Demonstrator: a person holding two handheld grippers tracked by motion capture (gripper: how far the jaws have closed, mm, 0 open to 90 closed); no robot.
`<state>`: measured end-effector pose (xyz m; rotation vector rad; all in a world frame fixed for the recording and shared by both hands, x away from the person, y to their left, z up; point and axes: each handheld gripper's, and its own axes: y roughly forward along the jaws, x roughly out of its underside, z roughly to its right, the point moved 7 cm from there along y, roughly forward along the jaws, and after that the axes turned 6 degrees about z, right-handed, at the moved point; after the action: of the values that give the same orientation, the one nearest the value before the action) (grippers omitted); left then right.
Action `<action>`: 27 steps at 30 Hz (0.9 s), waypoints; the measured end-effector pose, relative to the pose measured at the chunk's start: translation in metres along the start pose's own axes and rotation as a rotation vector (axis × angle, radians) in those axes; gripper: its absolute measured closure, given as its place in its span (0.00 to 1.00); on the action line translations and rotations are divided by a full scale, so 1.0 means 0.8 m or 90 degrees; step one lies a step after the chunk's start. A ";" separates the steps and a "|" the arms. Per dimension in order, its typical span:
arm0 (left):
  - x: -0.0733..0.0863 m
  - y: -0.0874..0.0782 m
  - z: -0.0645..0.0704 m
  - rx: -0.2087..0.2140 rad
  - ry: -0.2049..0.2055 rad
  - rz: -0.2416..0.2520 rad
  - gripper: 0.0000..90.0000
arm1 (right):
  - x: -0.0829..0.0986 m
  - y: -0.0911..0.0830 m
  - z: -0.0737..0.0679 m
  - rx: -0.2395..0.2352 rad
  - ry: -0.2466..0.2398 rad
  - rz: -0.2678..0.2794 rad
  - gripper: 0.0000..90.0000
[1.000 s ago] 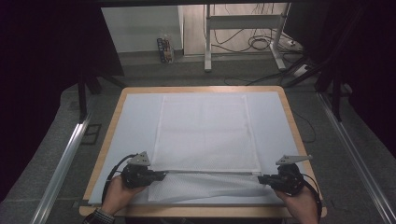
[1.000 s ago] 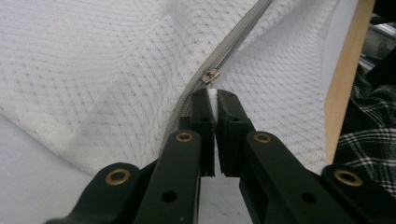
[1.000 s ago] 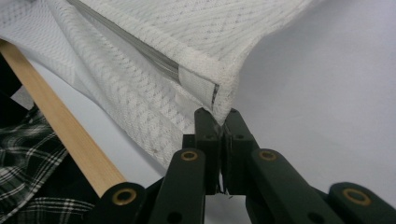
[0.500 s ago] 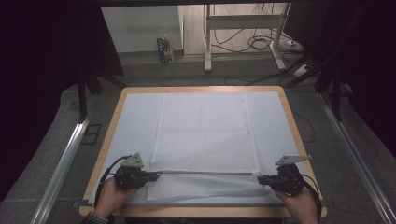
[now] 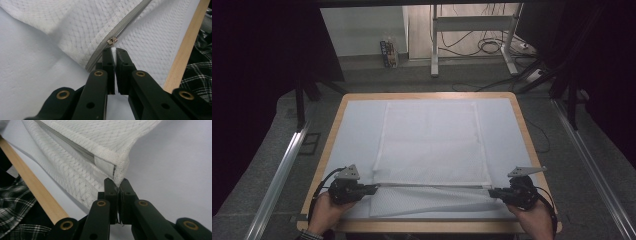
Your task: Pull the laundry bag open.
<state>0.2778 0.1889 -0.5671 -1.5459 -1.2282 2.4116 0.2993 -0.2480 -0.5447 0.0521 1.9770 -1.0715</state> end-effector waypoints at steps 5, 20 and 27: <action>0.002 -0.007 -0.005 -0.011 -0.004 0.006 0.97 | 0.001 0.001 0.000 -0.003 0.003 -0.001 0.96; 0.010 -0.011 -0.015 -0.025 -0.017 -0.001 0.97 | 0.001 -0.002 0.002 0.010 0.007 0.001 0.96; 0.011 -0.011 -0.018 -0.040 -0.016 -0.007 0.97 | 0.001 -0.003 0.002 0.008 0.008 -0.001 0.96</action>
<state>0.2807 0.2072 -0.5712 -1.5254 -1.3251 2.4152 0.2987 -0.2505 -0.5444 0.0650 1.9827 -1.0861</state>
